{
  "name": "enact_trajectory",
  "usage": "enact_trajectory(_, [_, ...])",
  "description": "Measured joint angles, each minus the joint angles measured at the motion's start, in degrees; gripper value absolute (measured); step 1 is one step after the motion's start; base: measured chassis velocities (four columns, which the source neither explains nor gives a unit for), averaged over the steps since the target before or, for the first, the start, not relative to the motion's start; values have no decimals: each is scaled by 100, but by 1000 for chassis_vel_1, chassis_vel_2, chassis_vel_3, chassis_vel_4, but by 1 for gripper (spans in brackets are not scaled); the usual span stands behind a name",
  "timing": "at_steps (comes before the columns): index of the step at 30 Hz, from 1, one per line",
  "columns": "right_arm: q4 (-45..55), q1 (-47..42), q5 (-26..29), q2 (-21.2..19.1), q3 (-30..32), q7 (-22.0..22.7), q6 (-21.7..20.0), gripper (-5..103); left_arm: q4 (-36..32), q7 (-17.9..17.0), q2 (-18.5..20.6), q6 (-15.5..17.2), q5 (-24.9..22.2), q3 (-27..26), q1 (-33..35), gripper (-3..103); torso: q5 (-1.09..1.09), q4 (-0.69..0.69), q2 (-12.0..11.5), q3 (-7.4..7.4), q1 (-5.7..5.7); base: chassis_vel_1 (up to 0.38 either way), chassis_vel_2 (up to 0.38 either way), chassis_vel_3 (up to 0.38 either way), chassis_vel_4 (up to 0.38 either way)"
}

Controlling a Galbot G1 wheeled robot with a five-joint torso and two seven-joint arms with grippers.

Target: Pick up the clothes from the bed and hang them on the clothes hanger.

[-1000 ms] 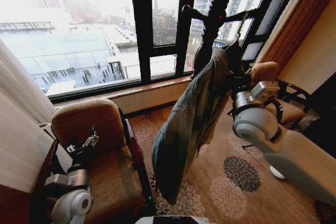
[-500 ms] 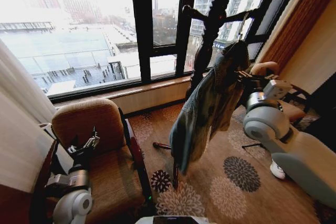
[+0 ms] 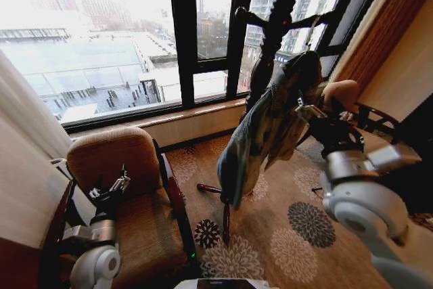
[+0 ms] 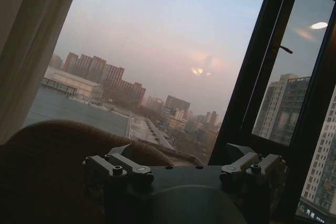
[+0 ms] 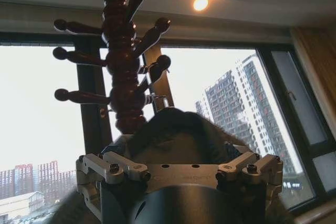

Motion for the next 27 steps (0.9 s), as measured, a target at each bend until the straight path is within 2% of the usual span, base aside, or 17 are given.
enact_trajectory(2, [-1, -468, -612, 405, 248, -438, 267, 100, -58, 4, 17, -5, 1, 5, 30, 100, 2, -2, 0, 0, 0, 0, 0, 0, 0])
enact_trajectory(3, [-46, -834, -1292, 755, 378, -857, 566, 100, -118, 26, 41, -20, 1, 15, 62, 100, 0, -3, 0, 0, 0, 0, 0, 0, 0])
enact_trajectory(4, [-46, -834, -1292, 755, 378, -857, 566, 100, -118, 26, 41, -20, 1, 15, 62, 100, 0, -3, 0, 0, 0, 0, 0, 0, 0])
enact_trajectory(6, [-371, -1305, -2208, 1375, 473, -1470, 1048, 100, -234, 67, 94, -53, -1, 54, 145, 100, 1, -2, 0, 0, -1, 0, 0, 0, 0])
enact_trajectory(7, [-500, -1395, -2426, 1588, 494, -1615, 1187, 100, -268, 96, 109, -82, 1, 66, 169, 100, -1, -1, 0, 0, -1, 0, 0, 0, 0])
enact_trajectory(9, [-530, -1415, -2478, 1643, 498, -1647, 1218, 100, -279, 105, 113, -89, 3, 69, 176, 100, -1, 0, 1, 0, -1, 0, 0, 0, 0])
enact_trajectory(10, [-815, -1575, -2966, 2149, 527, -1831, 1446, 100, -357, 183, 150, -166, 110, 88, 232, 100, 2, -1, 0, 0, -1, 0, 0, 0, 0])
enact_trajectory(12, [-1105, -1730, -3357, 2552, 567, -1858, 1529, 100, -423, 259, 180, -239, 276, 112, 291, 100, 2, -2, -1, 0, 0, 0, 0, 0, 0])
enact_trajectory(14, [-1172, -1766, -3414, 2617, 578, -1831, 1528, 100, -438, 274, 186, -251, 315, 119, 307, 100, 2, -2, -1, 1, 0, 0, 0, 0, 0])
enact_trajectory(16, [-1455, -1844, -3279, 2716, 596, -1422, 1455, 100, -472, 313, 208, -283, 491, 145, 384, 100, 1, -1, 0, 0, -1, 0, 0, 0, 0])
enact_trajectory(17, [-1455, -1844, -3279, 2716, 596, -1422, 1455, 100, -472, 313, 208, -283, 491, 145, 384, 100, 1, -1, 0, 0, -1, 0, 0, 0, 0])
enact_trajectory(19, [-1552, -1843, -2999, 2679, 612, -1309, 1404, 100, -472, 331, 215, -301, 558, 148, 407, 100, 1, -1, 0, 0, -1, 0, 0, 0, 0])
enact_trajectory(20, [-1616, -1839, -2606, 2582, 633, -1262, 1334, 100, -466, 354, 218, -321, 629, 149, 426, 100, 1, 0, 0, 0, -1, 0, 0, 0, 0])
enact_trajectory(21, [-1616, -1839, -2606, 2582, 633, -1262, 1334, 100, -466, 354, 218, -321, 629, 149, 426, 100, 1, 0, 0, 0, -1, 0, 0, 0, 0])
enact_trajectory(23, [-1644, -1810, -2253, 2454, 631, -1231, 1243, 100, -455, 373, 218, -329, 672, 158, 439, 100, 1, 0, -1, 1, 0, 0, 0, 0, 0])
enact_trajectory(27, [-1688, -1740, -2222, 2394, 612, -1320, 1265, 100, -470, 376, 213, -328, 667, 200, 454, 100, 1, 0, -1, 1, 0, 0, 0, 0, 0])
